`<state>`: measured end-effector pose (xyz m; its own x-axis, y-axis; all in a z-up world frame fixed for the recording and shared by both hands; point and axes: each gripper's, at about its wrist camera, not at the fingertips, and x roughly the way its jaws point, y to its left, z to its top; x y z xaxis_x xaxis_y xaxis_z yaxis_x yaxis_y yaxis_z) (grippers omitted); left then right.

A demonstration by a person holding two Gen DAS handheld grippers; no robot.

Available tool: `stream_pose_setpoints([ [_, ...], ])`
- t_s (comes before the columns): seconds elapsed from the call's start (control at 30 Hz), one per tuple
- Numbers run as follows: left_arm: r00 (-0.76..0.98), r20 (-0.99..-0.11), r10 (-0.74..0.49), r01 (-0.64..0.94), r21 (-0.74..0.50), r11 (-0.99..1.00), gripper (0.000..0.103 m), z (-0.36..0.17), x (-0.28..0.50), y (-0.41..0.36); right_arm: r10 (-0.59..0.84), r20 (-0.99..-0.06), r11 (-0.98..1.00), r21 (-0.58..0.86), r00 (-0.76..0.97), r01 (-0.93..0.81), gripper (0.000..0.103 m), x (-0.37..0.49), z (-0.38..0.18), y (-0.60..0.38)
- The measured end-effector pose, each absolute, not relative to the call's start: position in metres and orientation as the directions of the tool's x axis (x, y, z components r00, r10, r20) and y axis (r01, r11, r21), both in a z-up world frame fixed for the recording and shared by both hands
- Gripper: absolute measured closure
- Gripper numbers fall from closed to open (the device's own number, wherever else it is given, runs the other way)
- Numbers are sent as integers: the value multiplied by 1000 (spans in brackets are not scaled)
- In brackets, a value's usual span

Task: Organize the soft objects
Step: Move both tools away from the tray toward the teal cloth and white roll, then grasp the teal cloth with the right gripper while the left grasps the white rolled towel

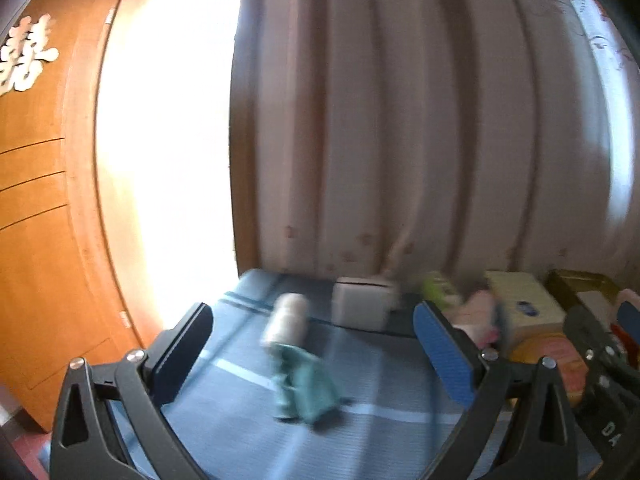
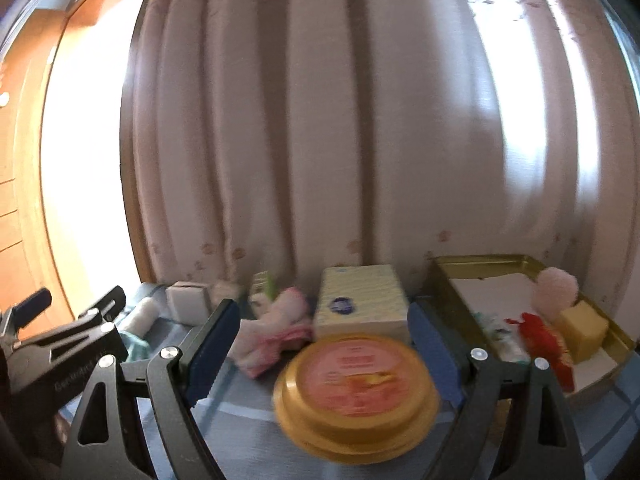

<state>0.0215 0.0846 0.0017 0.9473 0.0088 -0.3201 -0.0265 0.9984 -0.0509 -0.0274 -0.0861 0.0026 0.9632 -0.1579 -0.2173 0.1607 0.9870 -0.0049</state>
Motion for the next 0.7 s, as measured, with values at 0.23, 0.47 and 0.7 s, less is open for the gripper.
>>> stream_pose_setpoints([
  [0.23, 919, -352, 178, -197, -18, 980, 2, -2, 42, 145, -43, -260, 999, -18, 965, 40, 16, -7, -1, -49],
  [0.47, 858, -409, 312, -346, -9, 938, 2, -8, 63, 186, 118, -416, 993, 24, 902, -118, 16, 29, -11, -9],
  [0.7, 814, -494, 307, -344, 16, 939, 2, -16, 86, 187, 241, -595, 966, 72, 767, -248, 24, 74, -32, 34],
])
